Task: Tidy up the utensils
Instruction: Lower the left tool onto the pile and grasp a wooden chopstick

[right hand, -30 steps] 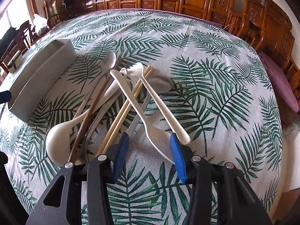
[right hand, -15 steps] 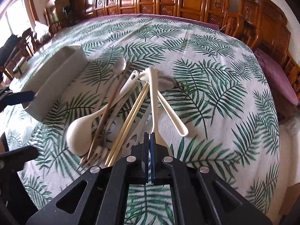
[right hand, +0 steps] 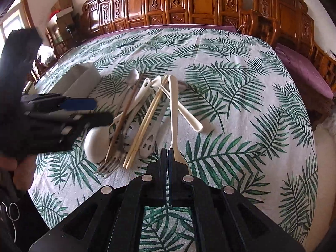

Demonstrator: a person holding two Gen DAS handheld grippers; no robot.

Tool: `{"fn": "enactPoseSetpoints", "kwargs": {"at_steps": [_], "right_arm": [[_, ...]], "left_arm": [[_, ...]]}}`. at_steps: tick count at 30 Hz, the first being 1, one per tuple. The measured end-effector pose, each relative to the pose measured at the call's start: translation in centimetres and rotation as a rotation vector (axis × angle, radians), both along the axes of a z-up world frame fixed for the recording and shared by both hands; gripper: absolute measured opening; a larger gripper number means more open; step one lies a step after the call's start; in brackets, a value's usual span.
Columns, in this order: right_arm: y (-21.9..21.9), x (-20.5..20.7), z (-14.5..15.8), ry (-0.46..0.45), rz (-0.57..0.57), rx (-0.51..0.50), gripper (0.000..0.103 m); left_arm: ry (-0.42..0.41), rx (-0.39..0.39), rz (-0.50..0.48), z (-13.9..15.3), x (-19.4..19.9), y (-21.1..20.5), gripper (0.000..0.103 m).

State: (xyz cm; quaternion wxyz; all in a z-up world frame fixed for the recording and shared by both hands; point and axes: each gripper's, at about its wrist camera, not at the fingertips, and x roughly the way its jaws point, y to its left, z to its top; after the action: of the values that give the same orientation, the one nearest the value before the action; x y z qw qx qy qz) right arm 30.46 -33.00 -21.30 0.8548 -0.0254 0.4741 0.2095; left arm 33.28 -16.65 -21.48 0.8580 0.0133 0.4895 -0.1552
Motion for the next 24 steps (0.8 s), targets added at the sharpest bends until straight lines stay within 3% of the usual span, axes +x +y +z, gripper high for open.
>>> {"fn": "enactPoseSetpoints", "kwargs": {"at_steps": [3, 9, 17, 24], "right_arm": [[0.1, 0.0, -0.1, 0.000, -0.003, -0.004, 0.002], [-0.4, 0.2, 0.1, -0.006, -0.016, 0.008, 0.002], [-1.4, 0.4, 0.5, -0.010, -0.041, 0.020, 0.002], [-1.5, 0.3, 0.8, -0.015, -0.048, 0.021, 0.002]], "left_arm": [[0.040, -0.012, 0.033, -0.9, 1.9, 0.0, 0.038], [0.083, -0.012, 0.079, -2.0, 4.2, 0.2, 0.032], [0.118, 0.001, 0.124, -2.6, 5.4, 0.0, 0.014], [0.122, -0.004, 0.138, -2.7, 5.6, 0.2, 0.011]]}}
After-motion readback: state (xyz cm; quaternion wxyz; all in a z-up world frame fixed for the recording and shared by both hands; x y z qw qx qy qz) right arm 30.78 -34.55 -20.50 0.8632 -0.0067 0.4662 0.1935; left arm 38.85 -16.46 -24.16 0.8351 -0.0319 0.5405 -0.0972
